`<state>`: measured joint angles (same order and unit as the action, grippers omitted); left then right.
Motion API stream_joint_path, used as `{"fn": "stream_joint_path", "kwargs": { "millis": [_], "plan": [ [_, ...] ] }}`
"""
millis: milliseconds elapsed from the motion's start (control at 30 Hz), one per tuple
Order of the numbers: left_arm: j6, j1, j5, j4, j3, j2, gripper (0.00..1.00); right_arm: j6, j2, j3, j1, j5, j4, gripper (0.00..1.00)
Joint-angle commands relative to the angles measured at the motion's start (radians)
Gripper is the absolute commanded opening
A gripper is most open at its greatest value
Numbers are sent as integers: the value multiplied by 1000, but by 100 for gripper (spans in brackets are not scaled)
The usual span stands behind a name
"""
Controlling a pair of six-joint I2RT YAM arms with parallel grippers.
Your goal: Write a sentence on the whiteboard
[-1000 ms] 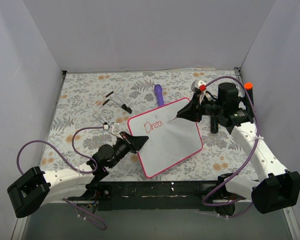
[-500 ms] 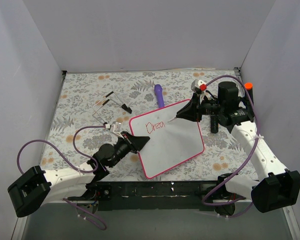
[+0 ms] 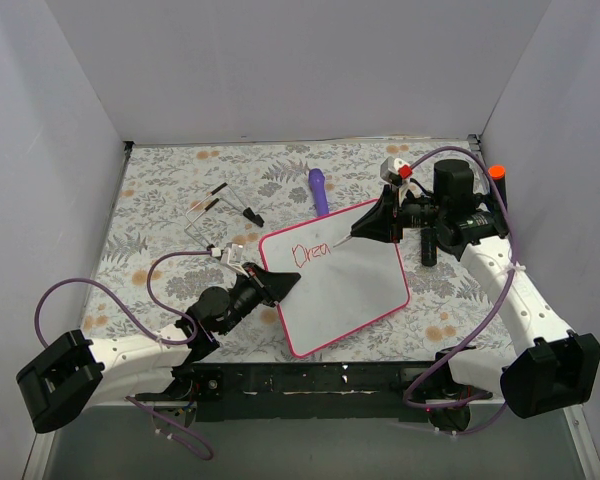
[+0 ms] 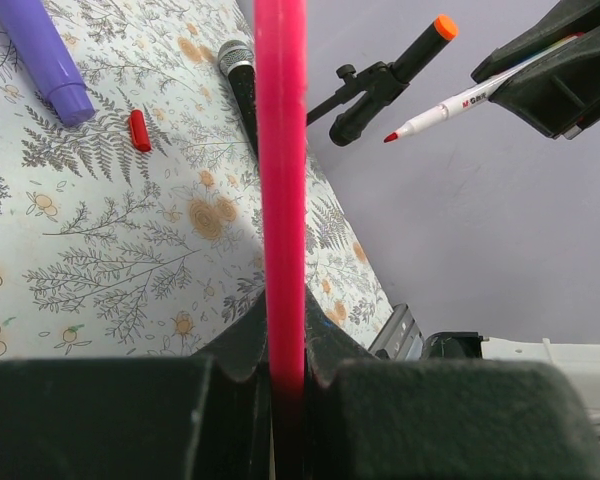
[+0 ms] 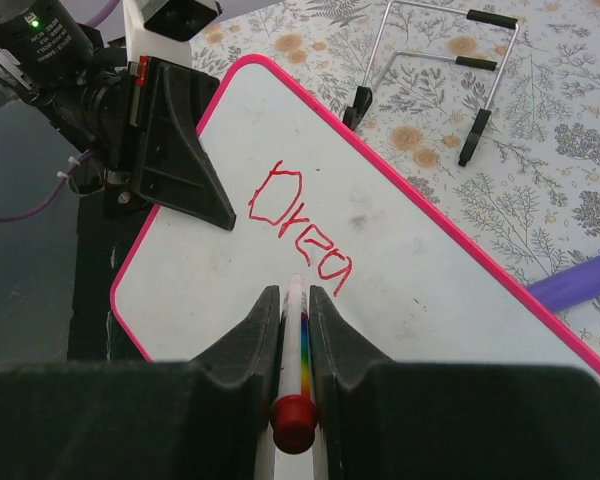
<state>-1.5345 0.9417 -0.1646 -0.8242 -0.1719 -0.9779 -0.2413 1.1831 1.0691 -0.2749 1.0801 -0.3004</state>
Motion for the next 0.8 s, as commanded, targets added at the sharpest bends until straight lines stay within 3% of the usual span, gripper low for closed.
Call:
{"fn": "stream_joint_path", "kwargs": {
  "millis": [0,767],
  "plan": [
    [-29,-4,-1,-158,-52,13,0,-10,10,49,3,6,-11,1],
    [-27,-4,-10,-158,-28,27,0,-16,9,34,3,-57,6,1]
  ]
}}
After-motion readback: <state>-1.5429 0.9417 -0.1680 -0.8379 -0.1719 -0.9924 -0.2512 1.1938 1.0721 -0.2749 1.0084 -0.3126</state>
